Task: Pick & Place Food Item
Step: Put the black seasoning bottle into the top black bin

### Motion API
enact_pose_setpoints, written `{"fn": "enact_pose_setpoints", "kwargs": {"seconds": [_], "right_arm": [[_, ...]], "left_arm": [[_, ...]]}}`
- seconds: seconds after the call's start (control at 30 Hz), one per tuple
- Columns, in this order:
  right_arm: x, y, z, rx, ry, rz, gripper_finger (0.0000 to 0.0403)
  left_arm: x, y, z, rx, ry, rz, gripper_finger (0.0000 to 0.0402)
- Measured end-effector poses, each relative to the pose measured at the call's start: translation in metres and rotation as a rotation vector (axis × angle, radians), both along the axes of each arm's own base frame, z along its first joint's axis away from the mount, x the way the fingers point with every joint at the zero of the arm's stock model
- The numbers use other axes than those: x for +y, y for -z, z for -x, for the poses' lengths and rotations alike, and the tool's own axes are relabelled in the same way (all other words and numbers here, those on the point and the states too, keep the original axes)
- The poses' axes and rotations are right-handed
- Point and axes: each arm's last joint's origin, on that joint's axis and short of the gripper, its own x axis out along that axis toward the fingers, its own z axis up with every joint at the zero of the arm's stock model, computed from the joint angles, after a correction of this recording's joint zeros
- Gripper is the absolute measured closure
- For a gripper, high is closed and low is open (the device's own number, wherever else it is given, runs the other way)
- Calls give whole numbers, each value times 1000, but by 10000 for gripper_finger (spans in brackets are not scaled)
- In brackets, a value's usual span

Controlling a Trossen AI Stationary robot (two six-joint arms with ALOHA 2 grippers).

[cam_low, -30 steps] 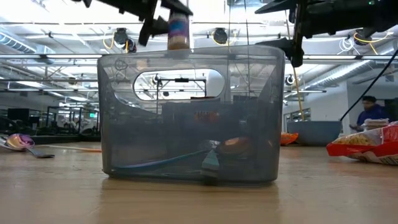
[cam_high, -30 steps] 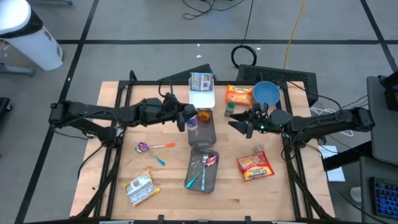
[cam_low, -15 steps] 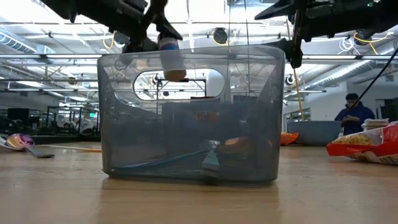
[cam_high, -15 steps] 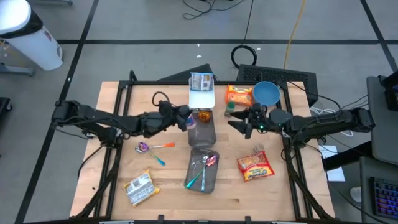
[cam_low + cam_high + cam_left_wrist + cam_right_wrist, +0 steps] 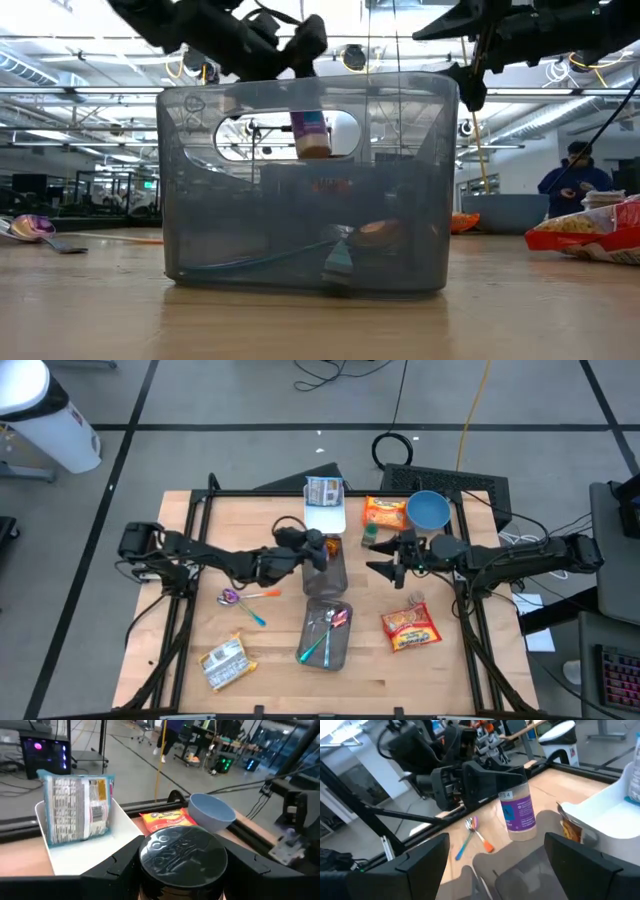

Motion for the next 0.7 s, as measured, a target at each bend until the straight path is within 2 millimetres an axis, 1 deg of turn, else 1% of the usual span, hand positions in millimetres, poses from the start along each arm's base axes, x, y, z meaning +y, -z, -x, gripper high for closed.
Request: {"fn": "enact_pose_setpoints", "kwargs": {"seconds": [0.07,0.2,0.47,0.7], "right_arm": [[0,2,0,19,0,-1,85],[0,4,1,45,0,-4,85],[0,5,1,50,0,-5,85],[0,9,1,89,7,-54,85]], "left_arm": [[1,1,-6,35,-3,3,193],[0,10,-13,72,-13,30,193],[2,39,-18,99,-126,56,193],[5,61,-22,139,-161,66,193]]}}
